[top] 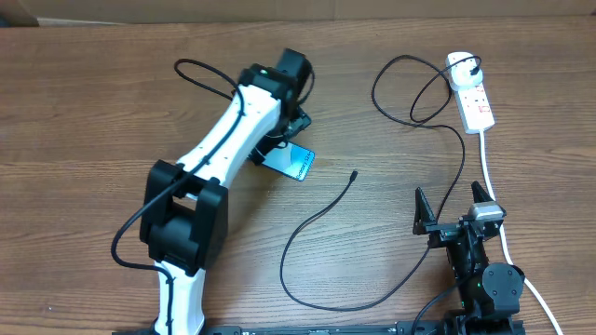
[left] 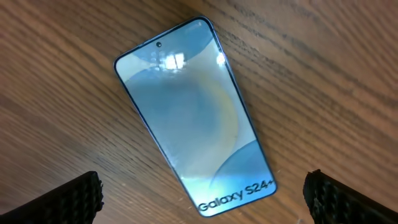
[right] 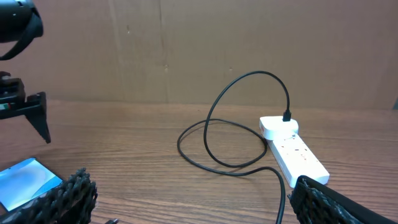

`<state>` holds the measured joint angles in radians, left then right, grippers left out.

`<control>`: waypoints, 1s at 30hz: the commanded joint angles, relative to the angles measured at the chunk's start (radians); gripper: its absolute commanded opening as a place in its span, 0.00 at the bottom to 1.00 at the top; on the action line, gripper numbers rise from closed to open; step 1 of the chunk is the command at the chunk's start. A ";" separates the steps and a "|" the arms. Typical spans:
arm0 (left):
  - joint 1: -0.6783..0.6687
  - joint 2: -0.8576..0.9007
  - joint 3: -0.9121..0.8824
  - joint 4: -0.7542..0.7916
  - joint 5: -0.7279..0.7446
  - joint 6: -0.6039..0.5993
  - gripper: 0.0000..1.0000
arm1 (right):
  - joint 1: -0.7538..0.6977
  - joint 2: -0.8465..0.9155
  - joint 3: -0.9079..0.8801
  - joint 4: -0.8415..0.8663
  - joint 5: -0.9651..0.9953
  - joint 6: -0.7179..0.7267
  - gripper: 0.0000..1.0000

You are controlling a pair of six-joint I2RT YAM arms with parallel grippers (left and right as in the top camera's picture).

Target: Plug charger to phone and switch on socket

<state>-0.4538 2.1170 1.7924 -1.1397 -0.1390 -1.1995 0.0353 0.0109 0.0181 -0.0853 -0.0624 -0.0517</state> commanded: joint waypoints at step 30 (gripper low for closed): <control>0.009 0.185 0.021 0.070 0.063 -0.237 1.00 | 0.007 -0.008 -0.010 0.004 0.009 -0.002 1.00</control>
<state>-0.4637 2.2875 1.7947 -1.0645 -0.0994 -1.4193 0.0353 0.0109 0.0181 -0.0853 -0.0628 -0.0525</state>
